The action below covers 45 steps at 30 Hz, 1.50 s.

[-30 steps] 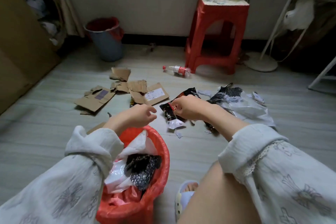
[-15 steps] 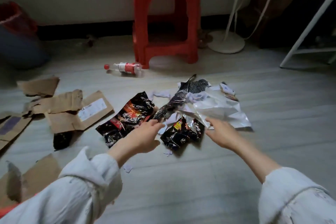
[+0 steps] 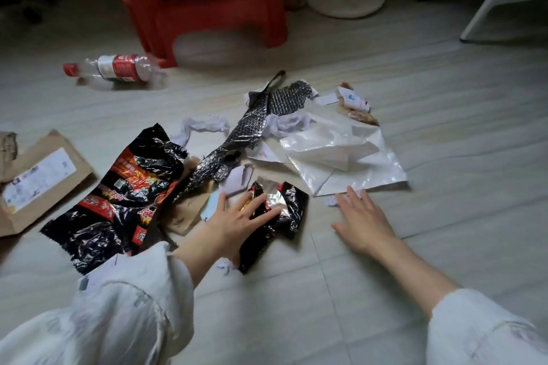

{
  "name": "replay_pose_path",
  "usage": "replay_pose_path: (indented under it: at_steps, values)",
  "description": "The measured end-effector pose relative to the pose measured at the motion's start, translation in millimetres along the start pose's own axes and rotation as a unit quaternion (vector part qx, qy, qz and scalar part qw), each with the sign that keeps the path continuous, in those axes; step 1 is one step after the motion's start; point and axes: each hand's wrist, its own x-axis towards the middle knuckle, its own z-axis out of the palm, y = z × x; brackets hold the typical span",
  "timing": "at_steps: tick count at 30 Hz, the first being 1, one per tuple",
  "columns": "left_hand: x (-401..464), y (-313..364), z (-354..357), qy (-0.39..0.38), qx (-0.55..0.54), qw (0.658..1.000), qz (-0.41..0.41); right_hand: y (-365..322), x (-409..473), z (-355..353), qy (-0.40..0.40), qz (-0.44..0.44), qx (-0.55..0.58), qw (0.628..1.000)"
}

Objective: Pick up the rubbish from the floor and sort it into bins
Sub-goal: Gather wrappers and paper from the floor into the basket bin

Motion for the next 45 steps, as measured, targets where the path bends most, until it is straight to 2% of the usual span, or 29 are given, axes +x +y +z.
replay_pose_path:
  at_steps: [2, 4, 7, 8, 10, 12, 15, 17, 20, 21, 23, 25, 27, 29, 31, 36, 39, 42, 45]
  values:
    - [-0.3, 4.8, 6.7, 0.033, 0.001, 0.999, 0.014, -2.2, -5.7, 11.6, 0.024, -0.008, -0.011, 1.0]
    - [-4.9, 8.4, 11.0, 0.069, -0.015, 0.997, 0.029, -5.9, -13.9, 19.8, 0.09, -0.035, -0.027, 0.995]
    - [-15.0, 14.9, 15.2, 0.085, -0.063, 0.994, 0.033, -6.4, -21.9, 28.3, 0.167, -0.095, -0.031, 0.981]
    - [-18.1, 17.4, 16.2, 0.096, -0.079, 0.992, 0.03, -7.4, -25.6, 30.6, 0.168, -0.103, -0.017, 0.98]
    - [-24.7, 22.2, 17.2, 0.109, -0.109, 0.988, 0.021, -9.9, -32.4, 33.1, 0.121, -0.108, 0.032, 0.986]
    - [-28.1, 24.7, 18.6, 0.096, -0.118, 0.988, 0.01, -9.7, -34.1, 38.7, 0.103, -0.095, 0.025, 0.99]
    - [-30.5, 28.1, 21.4, 0.084, -0.148, 0.985, -0.015, -10.6, -39.9, 36.0, 0.164, -0.143, 0.049, 0.975]
    - [-32.3, 29.4, 18.9, 0.082, -0.168, 0.982, -0.035, -12.2, -41.2, 23.5, 0.238, -0.167, 0.051, 0.955]
    - [-34.0, 27.8, 18.0, 0.099, -0.173, 0.978, -0.062, -13.2, -33.8, -9.6, 0.324, -0.18, 0.01, 0.929]
    - [-36.4, 26.9, 16.3, 0.118, -0.178, 0.975, -0.058, -14.3, -27.9, -21.8, 0.328, -0.176, -0.003, 0.928]
    - [-36.2, 23.0, 16.2, 0.17, -0.167, 0.971, -0.036, -16.2, -11.7, -42.6, 0.284, -0.162, -0.01, 0.945]
    - [-35.6, 18.8, 16.0, 0.189, -0.17, 0.967, -0.012, -15.1, 11.9, -58.5, 0.185, -0.132, -0.01, 0.974]
    - [-36.1, 19.8, 12.3, 0.167, -0.21, 0.963, 0.005, -12.1, 33.5, -62.9, 0.062, -0.09, 0.023, 0.994]
    - [-34.1, 20.4, 14.7, 0.143, -0.248, 0.958, 0.002, -12.3, 44.2, -52.1, 0.004, -0.066, 0.087, 0.994]
    - [-31.8, 19.4, 13.7, 0.116, -0.251, 0.961, -0.001, -16.3, 43.4, -30.2, -0.013, -0.052, 0.12, 0.991]
    - [-32.6, 17.8, 12.6, 0.124, -0.268, 0.955, -0.008, -23.1, 13.7, 10.6, 0.024, -0.078, 0.008, 0.997]
    - [-34.7, 19.6, 8.8, 0.142, -0.254, 0.956, -0.026, -24.1, -12.1, 21.3, 0.053, -0.145, -0.042, 0.987]
    - [-39.0, 23.5, -0.5, 0.147, -0.236, 0.959, -0.053, -14.7, -23.3, 27.1, 0.065, -0.163, 0.002, 0.985]
    - [-36.3, 18.1, 1.0, 0.159, -0.226, 0.958, -0.072, -7.2, -14.6, 13.8, 0.059, -0.122, 0.048, 0.99]
